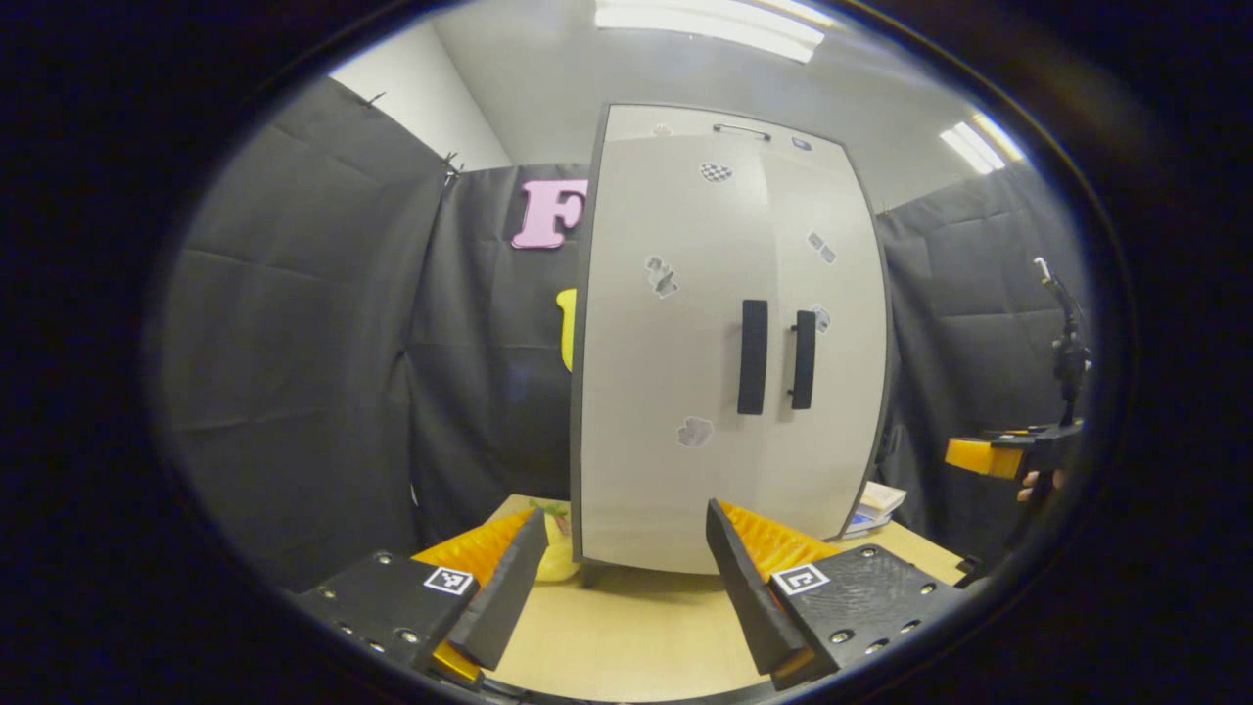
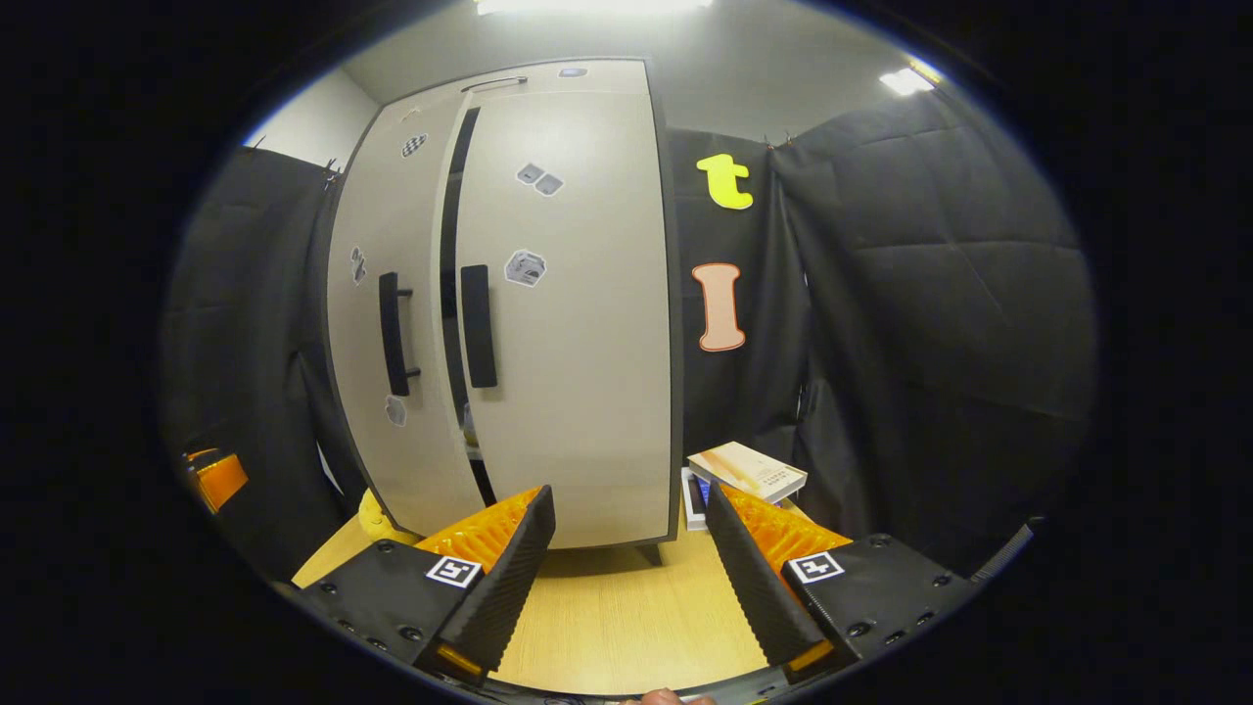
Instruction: Grab one shoe with the right hand and put it into the shoe cabinet, grab the other shoe with the left hand and put it into the shoe cabinet; then close the right door with the right hand and the left door with the left hand.
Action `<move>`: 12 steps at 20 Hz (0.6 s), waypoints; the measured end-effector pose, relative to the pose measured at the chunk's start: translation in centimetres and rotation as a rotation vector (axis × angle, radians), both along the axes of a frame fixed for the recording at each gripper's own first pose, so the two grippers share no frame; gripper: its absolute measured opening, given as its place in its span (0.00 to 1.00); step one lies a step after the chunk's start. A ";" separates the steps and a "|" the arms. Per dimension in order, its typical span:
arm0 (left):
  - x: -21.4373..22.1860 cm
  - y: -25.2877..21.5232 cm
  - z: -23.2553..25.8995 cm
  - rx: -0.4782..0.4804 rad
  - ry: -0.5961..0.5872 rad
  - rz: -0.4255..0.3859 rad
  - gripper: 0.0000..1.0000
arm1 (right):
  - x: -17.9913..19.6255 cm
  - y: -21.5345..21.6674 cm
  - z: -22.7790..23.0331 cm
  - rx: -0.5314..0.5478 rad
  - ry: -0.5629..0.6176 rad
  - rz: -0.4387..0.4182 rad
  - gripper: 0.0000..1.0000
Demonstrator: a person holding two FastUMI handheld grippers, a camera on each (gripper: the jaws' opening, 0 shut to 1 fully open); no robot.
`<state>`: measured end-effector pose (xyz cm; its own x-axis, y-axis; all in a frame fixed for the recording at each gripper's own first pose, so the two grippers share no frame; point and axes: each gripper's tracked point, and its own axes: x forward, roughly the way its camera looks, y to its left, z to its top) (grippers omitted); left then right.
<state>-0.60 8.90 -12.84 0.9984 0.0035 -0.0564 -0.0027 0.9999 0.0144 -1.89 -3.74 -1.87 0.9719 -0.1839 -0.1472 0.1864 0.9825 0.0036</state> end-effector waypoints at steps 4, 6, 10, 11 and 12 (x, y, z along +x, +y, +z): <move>0.1 1.1 -0.9 0.005 0.024 0.006 0.94 | -1.3 -0.6 0.3 -0.020 -0.005 -0.021 0.98; 0.4 1.1 -0.3 0.006 0.015 0.018 0.92 | -1.5 -1.8 0.6 -0.039 -0.020 -0.043 0.98; 1.3 0.2 1.2 0.031 -0.016 0.057 0.94 | -0.4 -3.9 0.5 -0.009 -0.041 -0.049 0.98; 1.6 -0.3 1.4 0.041 -0.019 0.073 0.96 | 0.1 -4.5 0.6 -0.004 -0.046 -0.040 0.98; 2.0 -0.9 1.6 0.046 -0.019 0.085 0.94 | 0.6 -5.2 0.9 -0.009 -0.054 -0.031 0.98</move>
<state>1.36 7.98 -11.28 0.9953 0.0901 -0.0353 -0.0879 0.9944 0.0590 -1.31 -8.93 -1.02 0.9722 -0.2149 -0.0930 0.2163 0.9763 0.0057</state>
